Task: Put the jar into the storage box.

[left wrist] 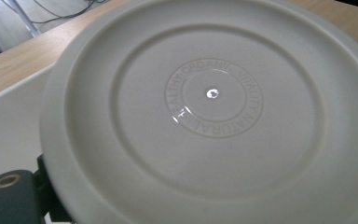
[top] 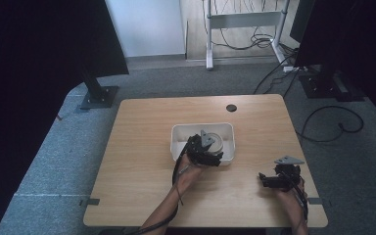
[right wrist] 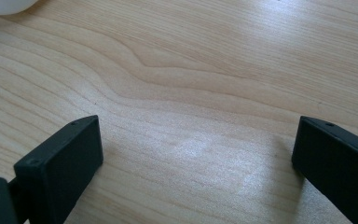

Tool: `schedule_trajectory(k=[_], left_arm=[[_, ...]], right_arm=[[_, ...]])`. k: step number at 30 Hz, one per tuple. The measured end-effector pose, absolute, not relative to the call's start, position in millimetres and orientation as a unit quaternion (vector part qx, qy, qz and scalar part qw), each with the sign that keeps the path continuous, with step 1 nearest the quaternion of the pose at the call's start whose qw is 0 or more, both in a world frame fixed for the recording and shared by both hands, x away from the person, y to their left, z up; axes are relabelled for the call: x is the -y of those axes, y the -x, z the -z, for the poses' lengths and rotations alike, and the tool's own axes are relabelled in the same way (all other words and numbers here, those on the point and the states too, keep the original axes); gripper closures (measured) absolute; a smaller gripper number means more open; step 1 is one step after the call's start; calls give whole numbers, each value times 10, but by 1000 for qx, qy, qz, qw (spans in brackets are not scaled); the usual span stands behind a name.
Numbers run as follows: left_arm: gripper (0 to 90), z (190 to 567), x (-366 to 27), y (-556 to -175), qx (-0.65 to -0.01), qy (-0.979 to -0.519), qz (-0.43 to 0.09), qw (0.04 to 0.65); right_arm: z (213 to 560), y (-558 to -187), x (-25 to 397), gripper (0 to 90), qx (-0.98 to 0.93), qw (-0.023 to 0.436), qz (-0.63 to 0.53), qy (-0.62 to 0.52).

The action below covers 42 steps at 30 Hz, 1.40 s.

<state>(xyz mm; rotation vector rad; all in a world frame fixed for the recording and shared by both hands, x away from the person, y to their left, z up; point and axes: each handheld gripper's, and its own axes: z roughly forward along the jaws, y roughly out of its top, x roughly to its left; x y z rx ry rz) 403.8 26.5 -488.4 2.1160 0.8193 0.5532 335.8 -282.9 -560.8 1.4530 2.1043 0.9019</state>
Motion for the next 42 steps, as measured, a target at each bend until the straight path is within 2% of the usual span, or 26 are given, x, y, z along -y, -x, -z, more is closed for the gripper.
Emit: schedule_trajectory(k=[11, 29, 42], left_arm=[[97, 5044, -261, -4145, -355, -823, -228, 380], [97, 5224, -202, -4208, -373, -826, -230, 355], [96, 5280, -261, -4295, -409, -815, -193, 362]], right_arm=[[5608, -3359, 2829, 15, -758, 213, -325, -523], [5608, -3359, 2829, 15, -758, 213, -325, -523], [5608, -3359, 2829, 15, -759, 213, -325, -523]])
